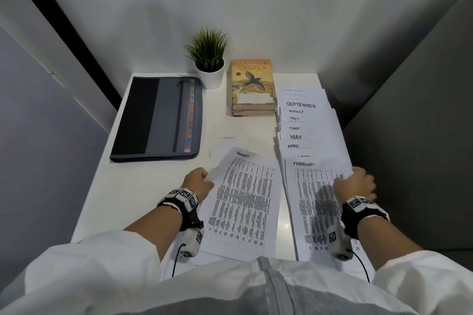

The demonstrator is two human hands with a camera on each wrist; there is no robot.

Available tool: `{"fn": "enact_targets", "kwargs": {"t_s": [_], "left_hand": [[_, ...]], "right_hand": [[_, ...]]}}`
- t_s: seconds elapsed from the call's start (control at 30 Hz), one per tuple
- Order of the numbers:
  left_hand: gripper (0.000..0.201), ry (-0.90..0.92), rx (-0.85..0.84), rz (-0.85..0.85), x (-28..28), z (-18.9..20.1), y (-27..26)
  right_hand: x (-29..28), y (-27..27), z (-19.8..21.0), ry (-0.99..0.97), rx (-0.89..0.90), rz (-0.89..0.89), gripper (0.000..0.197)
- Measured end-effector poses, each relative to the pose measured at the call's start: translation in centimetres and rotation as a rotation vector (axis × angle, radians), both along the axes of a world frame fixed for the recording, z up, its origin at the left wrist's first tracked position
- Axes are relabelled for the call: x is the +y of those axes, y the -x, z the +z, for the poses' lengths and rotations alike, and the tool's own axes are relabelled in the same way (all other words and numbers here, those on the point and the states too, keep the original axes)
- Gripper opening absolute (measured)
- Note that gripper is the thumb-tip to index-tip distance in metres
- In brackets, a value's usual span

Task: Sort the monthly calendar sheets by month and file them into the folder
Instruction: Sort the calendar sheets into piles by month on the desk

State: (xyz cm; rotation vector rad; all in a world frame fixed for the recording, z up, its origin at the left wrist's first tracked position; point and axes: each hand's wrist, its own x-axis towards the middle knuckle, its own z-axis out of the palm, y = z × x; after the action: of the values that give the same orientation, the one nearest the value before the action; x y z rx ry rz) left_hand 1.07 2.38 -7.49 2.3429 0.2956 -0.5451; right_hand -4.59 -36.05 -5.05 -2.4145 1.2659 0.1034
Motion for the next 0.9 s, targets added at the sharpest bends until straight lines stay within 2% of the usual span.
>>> {"fn": "enact_targets", "kwargs": {"t_s": [0.07,0.13,0.2,0.27,0.3,0.33,0.37,0.4,0.43,0.53,0.6,0.7,0.83,0.9], "left_hand": [[0.022,0.066,-0.061,0.027,0.6,1.5,-0.1],[0.013,0.152,-0.106,0.045,1.5,3.2,-0.4],[0.019,0.264,-0.126,0.07,2.4,4.9,-0.7],[0.027,0.36,-0.167,0.104,3.1,6.8,-0.8],[0.031,0.395,-0.194,0.117,3.2,7.8,-0.9],[0.035,0.43,-0.224,0.13,3.2,8.7,-1.0],[0.037,0.471,-0.257,0.144,3.0,9.6,-1.0],[0.039,0.514,-0.293,0.164,2.7,10.5,-1.0],[0.038,0.55,-0.336,0.193,2.3,11.4,-0.9],[0.033,0.629,-0.496,0.272,1.1,14.1,-0.8],[0.033,0.721,-0.568,0.277,0.4,15.1,-0.3],[0.041,0.762,-0.592,0.263,0.0,14.8,0.9],[0.019,0.62,-0.59,0.217,-0.5,12.5,2.2],[0.018,0.593,-0.578,0.226,-0.8,12.1,2.0]], "right_hand": [[2.7,-0.8,0.2,-0.188,-0.159,0.138,0.044],[5.9,-1.1,0.3,-0.437,-0.236,0.306,0.041],[8.8,-1.6,0.7,-0.591,-0.24,0.403,0.056],[11.0,-2.4,1.4,-0.758,-0.235,0.41,0.078],[11.9,-2.9,2.0,-0.838,-0.239,0.402,0.078],[12.6,-3.3,2.7,-0.904,-0.261,0.398,0.067],[13.2,-3.8,3.7,-0.946,-0.314,0.395,0.047],[13.7,-4.2,4.9,-0.972,-0.387,0.381,0.029],[14.1,-4.7,6.3,-1.011,-0.468,0.362,0.02],[14.7,-6.0,10.3,-1.09,-0.699,0.345,0.031],[14.8,-6.3,12.2,-1.107,-0.802,0.37,0.031],[14.7,-5.9,13.0,-1.07,-0.819,0.463,0.031],[15.0,-4.9,10.7,-1.004,-0.735,0.463,0.033],[15.4,-4.8,9.7,-0.998,-0.706,0.412,0.029]]}}
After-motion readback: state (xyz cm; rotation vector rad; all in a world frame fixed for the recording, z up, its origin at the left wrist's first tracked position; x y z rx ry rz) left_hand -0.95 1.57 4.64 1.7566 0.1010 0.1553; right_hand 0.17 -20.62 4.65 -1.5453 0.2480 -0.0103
